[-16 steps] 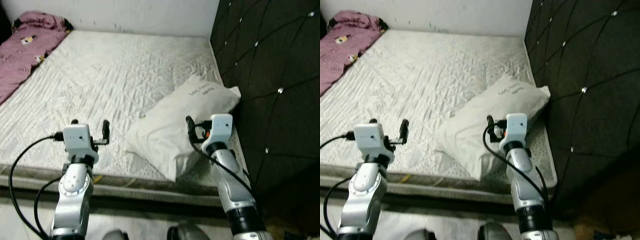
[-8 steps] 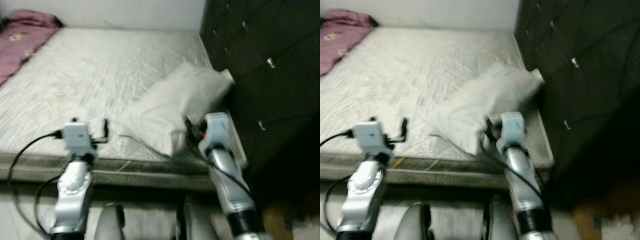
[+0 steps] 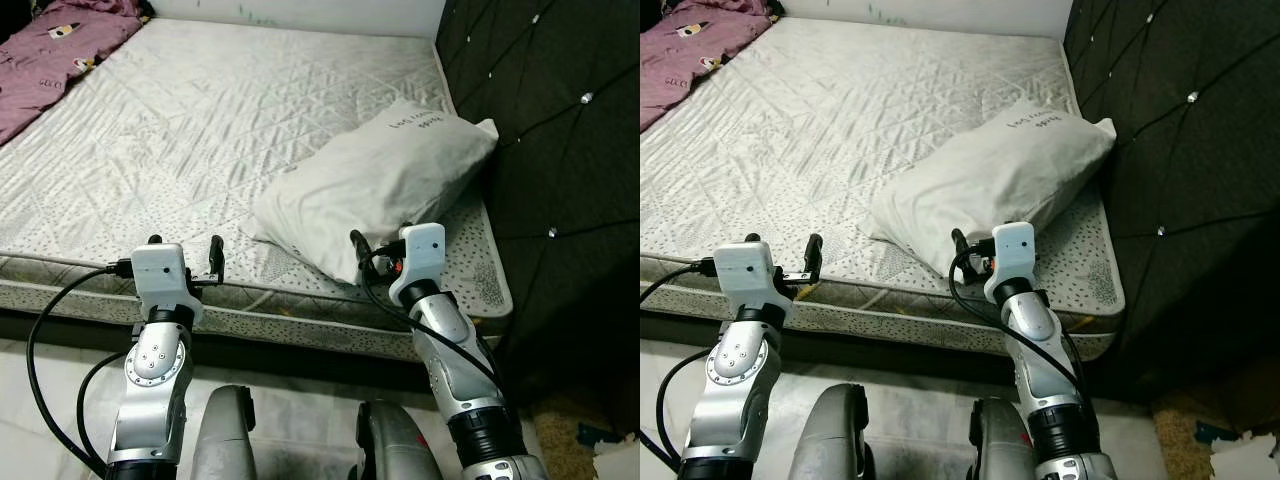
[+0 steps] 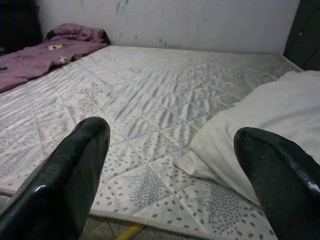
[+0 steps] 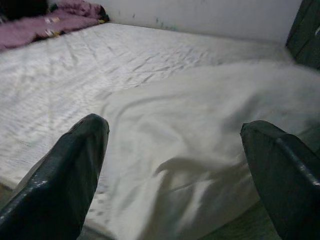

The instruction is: Clean up the room

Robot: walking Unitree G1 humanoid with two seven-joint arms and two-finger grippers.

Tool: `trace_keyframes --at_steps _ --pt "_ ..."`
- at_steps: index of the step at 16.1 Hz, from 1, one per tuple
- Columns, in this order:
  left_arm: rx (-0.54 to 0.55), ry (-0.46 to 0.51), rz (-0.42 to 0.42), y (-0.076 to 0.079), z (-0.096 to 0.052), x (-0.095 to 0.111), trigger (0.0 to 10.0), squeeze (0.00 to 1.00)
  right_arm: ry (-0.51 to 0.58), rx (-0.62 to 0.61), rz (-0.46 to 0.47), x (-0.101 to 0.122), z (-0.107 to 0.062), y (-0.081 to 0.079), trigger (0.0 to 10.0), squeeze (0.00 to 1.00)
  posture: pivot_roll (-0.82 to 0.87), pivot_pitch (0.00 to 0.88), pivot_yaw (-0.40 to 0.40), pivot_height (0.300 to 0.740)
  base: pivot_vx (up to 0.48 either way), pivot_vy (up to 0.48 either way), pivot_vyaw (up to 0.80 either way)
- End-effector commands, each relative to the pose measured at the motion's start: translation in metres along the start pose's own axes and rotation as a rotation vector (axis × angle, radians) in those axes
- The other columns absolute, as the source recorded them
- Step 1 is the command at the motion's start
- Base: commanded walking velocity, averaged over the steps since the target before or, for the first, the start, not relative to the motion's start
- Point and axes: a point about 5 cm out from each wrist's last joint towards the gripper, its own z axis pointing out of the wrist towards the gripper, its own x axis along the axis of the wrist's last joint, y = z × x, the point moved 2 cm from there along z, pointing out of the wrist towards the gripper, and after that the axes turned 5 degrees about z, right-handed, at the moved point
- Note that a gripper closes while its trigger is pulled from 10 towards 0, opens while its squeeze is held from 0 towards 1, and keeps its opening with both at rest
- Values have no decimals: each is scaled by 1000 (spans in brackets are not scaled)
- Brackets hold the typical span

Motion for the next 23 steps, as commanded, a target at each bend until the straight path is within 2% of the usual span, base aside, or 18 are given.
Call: trace_keyframes --at_steps 1,3,7,11,18,23 --pt "-4 15 -2 0 -1 3 10000 0 33 5 -67 7 3 -2 10000 0 -102 51 -15 640 311 0 0" --pt "-7 14 -3 0 -1 4 10000 0 26 34 -22 6 3 -5 10000 0 -104 55 -16 640 315 0 0" --pt "-15 12 -5 0 0 4 10000 0 -8 70 -28 3 4 -7 10000 0 -104 61 -17 640 326 0 0" --pt "-18 8 -7 1 1 3 10000 0 8 64 16 6 4 -5 10000 0 -107 63 -16 640 365 0 0" --pt "-31 -1 -13 3 3 2 10000 0 9 48 30 6 5 -2 10000 0 -110 63 -16 640 425 0 0" --pt "-36 -17 -10 4 3 0 10000 0 -5 42 37 4 5 0 10000 0 -108 64 -10 640 0 0 0"
